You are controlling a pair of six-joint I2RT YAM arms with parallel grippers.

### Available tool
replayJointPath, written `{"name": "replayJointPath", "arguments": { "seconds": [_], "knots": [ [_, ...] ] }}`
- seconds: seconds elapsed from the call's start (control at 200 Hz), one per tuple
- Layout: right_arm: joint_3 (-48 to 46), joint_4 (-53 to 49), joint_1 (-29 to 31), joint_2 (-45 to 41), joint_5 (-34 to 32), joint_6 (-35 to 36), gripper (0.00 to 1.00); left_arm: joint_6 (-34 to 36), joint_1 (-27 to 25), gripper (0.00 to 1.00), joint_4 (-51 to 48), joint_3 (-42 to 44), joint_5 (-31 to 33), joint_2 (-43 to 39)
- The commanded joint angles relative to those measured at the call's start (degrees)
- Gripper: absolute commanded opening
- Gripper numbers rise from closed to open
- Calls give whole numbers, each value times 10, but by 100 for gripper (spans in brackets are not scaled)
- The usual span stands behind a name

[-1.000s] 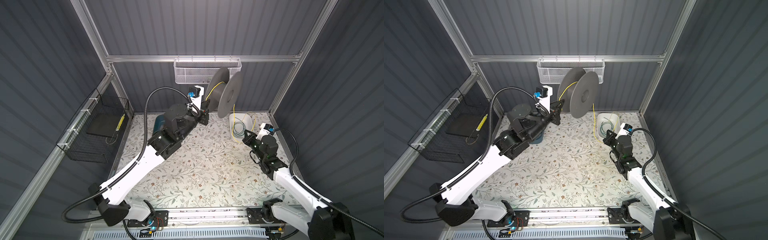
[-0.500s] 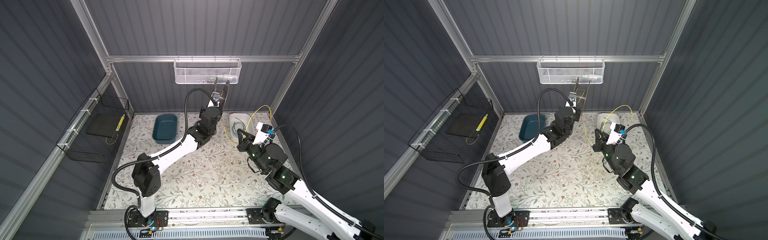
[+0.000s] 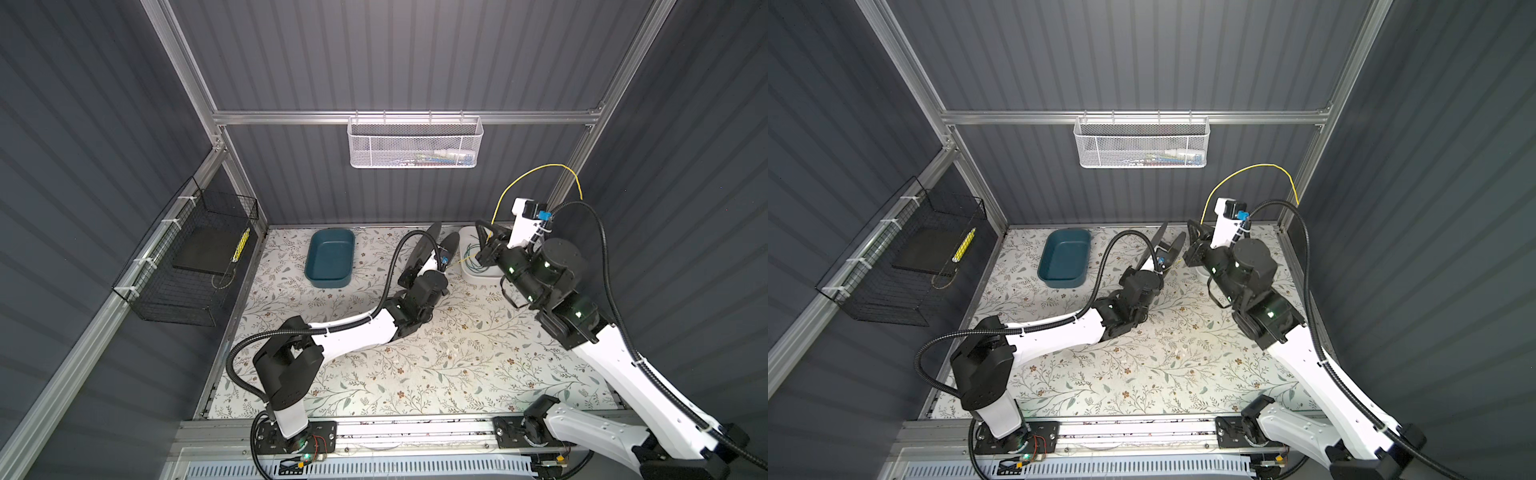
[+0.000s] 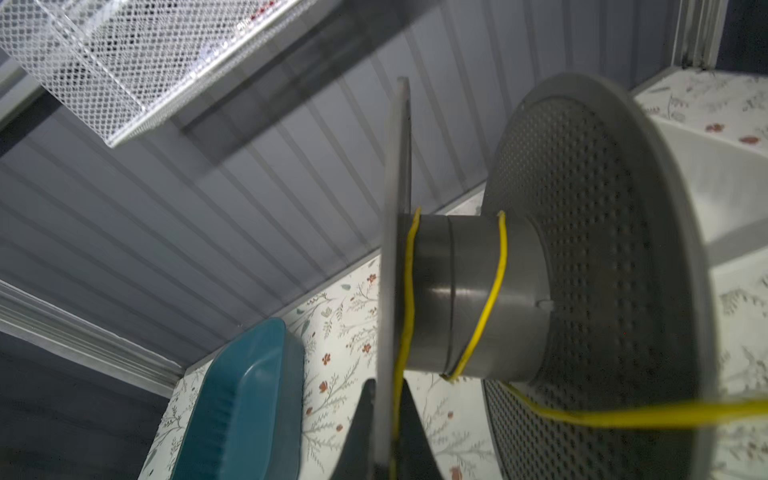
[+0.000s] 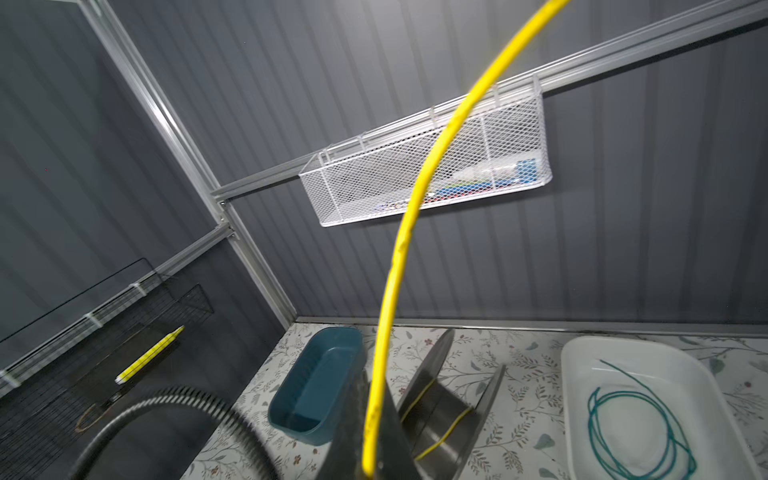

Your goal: Wrap the cables

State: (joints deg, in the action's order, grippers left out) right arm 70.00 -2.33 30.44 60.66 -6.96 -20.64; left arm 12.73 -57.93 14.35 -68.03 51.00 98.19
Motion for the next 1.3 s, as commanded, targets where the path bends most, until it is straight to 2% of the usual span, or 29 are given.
{"name": "replayJointPath", "arguments": {
  "seconds": [0.0,0.25,0.405,0.425,0.505,0.66,0.78,1.19,1.295],
  "knots": [
    [81,40,-46,-4,73,-20,0,-55,15,0,-87,57,52,-27],
    [146,28,-145,57,168,-69,0,-117,1,0,-163,117,49,-66],
    [113,82,-223,75,256,-131,0,-142,-17,0,-213,128,9,-90],
    [105,93,-231,78,283,-142,0,-143,-21,0,-222,128,3,-92],
    [70,139,-260,94,314,-183,0,-148,-37,0,-258,118,-15,-96],
    [11,221,-312,132,334,-243,0,-165,-54,0,-332,106,-25,-104],
    [6,250,-346,161,353,-277,0,-181,-56,0,-359,121,-25,-122],
    [-10,291,-375,233,380,-329,6,-199,-75,0,-404,100,-49,-117],
    [-12,291,-376,243,381,-331,11,-200,-77,0,-409,93,-52,-113]
  ]
}}
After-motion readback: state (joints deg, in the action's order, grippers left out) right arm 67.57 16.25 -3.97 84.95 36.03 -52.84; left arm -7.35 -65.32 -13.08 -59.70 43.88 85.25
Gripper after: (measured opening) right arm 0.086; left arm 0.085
